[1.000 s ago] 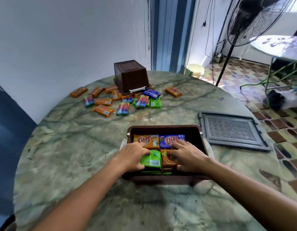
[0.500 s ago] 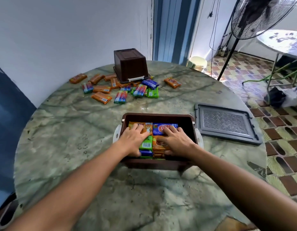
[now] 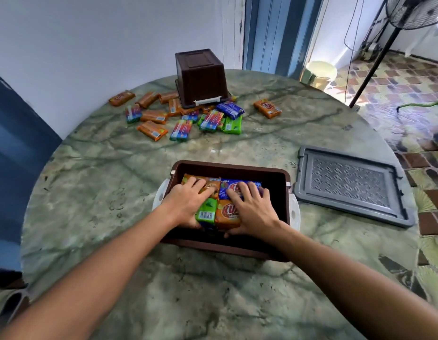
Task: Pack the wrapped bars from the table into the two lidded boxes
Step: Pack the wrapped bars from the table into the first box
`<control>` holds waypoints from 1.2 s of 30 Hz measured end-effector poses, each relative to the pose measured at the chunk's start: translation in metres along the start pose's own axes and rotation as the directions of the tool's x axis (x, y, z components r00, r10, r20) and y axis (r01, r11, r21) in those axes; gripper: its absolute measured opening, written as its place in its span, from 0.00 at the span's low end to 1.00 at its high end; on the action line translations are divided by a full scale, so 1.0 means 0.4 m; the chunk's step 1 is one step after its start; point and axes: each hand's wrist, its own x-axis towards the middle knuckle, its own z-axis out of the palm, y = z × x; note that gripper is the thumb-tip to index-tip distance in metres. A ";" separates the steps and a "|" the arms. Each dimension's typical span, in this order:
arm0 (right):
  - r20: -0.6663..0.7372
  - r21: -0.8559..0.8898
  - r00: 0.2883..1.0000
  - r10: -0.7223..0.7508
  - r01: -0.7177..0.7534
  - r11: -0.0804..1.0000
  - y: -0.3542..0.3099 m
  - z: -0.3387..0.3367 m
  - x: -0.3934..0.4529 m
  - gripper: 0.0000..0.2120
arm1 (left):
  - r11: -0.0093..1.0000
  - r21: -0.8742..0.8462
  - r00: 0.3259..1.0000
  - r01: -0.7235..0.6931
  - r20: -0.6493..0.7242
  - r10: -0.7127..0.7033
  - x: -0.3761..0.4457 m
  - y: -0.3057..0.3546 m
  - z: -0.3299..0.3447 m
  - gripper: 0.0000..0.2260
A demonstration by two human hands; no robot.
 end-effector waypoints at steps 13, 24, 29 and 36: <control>0.631 0.754 0.659 0.409 -0.398 -0.522 -0.006 -0.057 0.043 0.20 | 0.999 0.046 1.000 0.003 0.020 -0.004 0.019 0.028 0.026 0.54; 0.532 0.846 0.656 0.535 -0.441 -0.301 -0.002 0.035 0.025 0.34 | 0.974 -0.019 0.973 -0.228 -0.038 0.227 0.050 0.126 -0.017 0.56; 0.622 0.777 0.623 0.474 -0.417 -0.472 -0.023 0.007 0.030 0.14 | 0.981 0.016 0.979 -0.194 -0.063 0.194 0.071 0.146 -0.014 0.51; 0.508 0.848 0.680 0.529 -0.503 -0.166 -0.021 -0.009 0.010 0.16 | 0.968 -0.011 0.967 -0.251 0.031 0.251 0.065 0.122 -0.043 0.53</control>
